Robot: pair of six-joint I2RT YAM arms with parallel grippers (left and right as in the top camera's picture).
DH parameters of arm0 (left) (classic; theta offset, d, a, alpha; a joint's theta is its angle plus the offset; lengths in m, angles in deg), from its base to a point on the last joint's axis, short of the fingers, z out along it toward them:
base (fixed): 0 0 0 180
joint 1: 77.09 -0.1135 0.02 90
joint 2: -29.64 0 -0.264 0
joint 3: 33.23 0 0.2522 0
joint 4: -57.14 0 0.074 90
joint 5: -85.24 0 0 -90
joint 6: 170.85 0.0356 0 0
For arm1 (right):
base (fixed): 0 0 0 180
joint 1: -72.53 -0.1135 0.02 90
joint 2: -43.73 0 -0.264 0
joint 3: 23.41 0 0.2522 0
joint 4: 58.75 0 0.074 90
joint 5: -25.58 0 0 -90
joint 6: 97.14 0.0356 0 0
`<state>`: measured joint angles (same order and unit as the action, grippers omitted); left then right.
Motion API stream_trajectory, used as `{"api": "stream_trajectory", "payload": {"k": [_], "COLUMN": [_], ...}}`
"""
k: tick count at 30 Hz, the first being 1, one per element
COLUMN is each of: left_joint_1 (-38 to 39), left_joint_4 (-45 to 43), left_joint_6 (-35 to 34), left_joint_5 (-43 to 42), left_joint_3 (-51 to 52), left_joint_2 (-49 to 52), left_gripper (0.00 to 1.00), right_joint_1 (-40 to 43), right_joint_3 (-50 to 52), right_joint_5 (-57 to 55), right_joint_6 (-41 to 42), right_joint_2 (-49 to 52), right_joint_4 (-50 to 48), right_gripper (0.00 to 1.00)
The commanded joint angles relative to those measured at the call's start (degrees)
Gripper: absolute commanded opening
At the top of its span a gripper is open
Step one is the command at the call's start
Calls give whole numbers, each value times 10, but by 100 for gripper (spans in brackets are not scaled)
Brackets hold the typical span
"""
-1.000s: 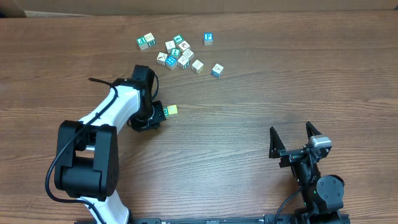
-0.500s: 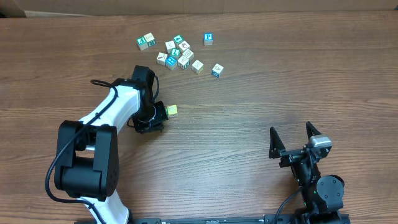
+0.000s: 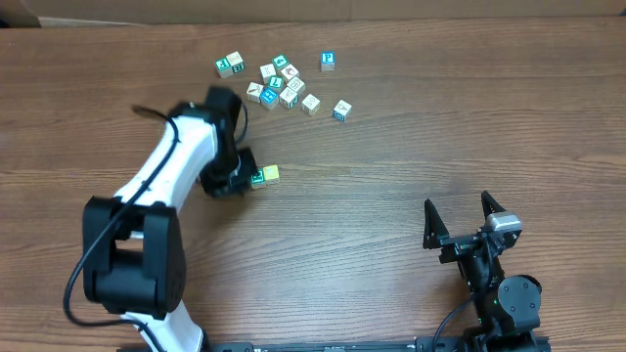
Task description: Form a horizontal line
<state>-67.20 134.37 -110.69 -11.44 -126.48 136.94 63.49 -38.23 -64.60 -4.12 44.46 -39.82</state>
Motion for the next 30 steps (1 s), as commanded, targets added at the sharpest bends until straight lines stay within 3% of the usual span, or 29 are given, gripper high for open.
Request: {"api": "stream_trajectory", "payload": {"k": [1,3,5,6,8,12,18,30], "left_joint_1": [20,41,66,81,104,130,129,116], "left_joint_4": [25,29,26,24,14,-14,-19,-39], "left_joint_6": [-3,-2,-3,-6,-6,-8,-59,-78], "left_joint_5": [35,65,104,120,131,133,163,193], "left_joint_3": [-90,-105,-103,-99,-89,-69,-68,-68], "left_joint_2": [-40,-40,-37,-33,-24,5,56,115], "left_gripper": [18,29,57,79,100,100,100,100], "right_joint_1": [2,2,2,2,2,2,2,2], "right_joint_3": [6,6,6,6,6,6,6,6], "right_joint_5": [3,3,3,3,3,3,3,3], "right_joint_6": [4,4,4,4,4,4,4,4], "right_joint_2": [-5,-5,-5,-5,-5,-5,-5,-5], "right_joint_4": [-3,-3,-3,-3,-3,-3,-3,-3], "right_gripper": [100,100,100,100,100,100,100,100]}}
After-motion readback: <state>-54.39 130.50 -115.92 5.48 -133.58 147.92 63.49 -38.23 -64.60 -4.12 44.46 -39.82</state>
